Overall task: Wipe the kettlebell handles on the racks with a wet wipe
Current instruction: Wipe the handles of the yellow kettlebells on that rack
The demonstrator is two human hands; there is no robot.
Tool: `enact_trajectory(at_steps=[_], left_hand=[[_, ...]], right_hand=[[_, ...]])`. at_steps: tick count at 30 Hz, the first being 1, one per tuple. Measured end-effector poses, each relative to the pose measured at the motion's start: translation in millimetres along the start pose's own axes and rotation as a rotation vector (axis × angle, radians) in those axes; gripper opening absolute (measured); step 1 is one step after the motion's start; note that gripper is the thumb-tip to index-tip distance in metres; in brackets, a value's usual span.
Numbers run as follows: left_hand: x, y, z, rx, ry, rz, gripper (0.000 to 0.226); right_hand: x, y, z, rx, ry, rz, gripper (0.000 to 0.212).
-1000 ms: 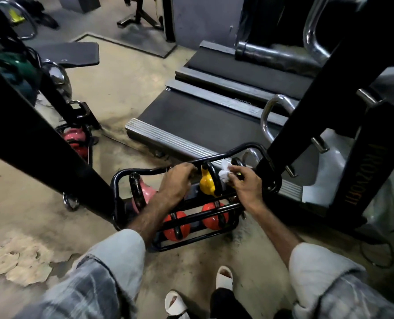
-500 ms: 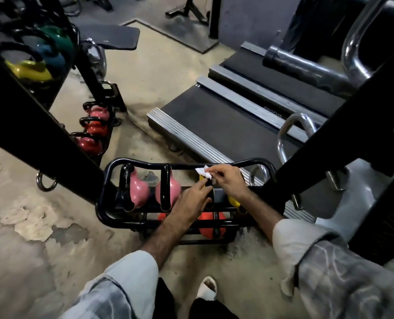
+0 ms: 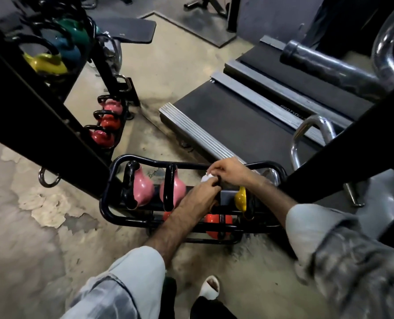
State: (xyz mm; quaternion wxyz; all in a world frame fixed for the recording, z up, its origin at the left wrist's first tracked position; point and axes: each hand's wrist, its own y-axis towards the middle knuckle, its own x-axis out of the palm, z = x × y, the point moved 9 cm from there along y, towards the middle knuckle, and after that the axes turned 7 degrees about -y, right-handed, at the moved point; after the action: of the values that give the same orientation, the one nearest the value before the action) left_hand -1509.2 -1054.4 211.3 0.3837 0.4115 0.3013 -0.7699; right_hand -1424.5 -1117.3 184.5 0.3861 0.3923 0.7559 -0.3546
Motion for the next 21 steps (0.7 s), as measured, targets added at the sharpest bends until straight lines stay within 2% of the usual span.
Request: enact_trajectory(at_steps=[3, 7, 11, 16, 21], left_hand=[[2.0, -1.2, 2.1, 0.003, 0.029, -0.031, 0.034], [1.6, 4.8, -1.9, -0.038, 0.04, -0.069, 0.033], [1.1, 6.0, -2.6, -0.032, 0.038, -0.083, 0.035], [3.9, 0.8, 0.5, -0.036, 0.035, -0.067, 0.032], [-3.6, 0.2, 3.8, -0.003, 0.067, -0.028, 0.032]], right_hand=[[-0.9, -5.1, -9.5, -0.099, -0.121, -0.048, 0.019], [-0.4, 16.3, -12.7, -0.072, -0.181, -0.091, 0.019], [-2.9, 20.7, -5.8, 0.02, -0.1, -0.038, 0.022], [-12.6, -10.0, -7.1, -0.023, -0.031, 0.134, 0.02], [-8.9, -7.1, -12.8, -0.02, -0.073, 0.126, 0.022]])
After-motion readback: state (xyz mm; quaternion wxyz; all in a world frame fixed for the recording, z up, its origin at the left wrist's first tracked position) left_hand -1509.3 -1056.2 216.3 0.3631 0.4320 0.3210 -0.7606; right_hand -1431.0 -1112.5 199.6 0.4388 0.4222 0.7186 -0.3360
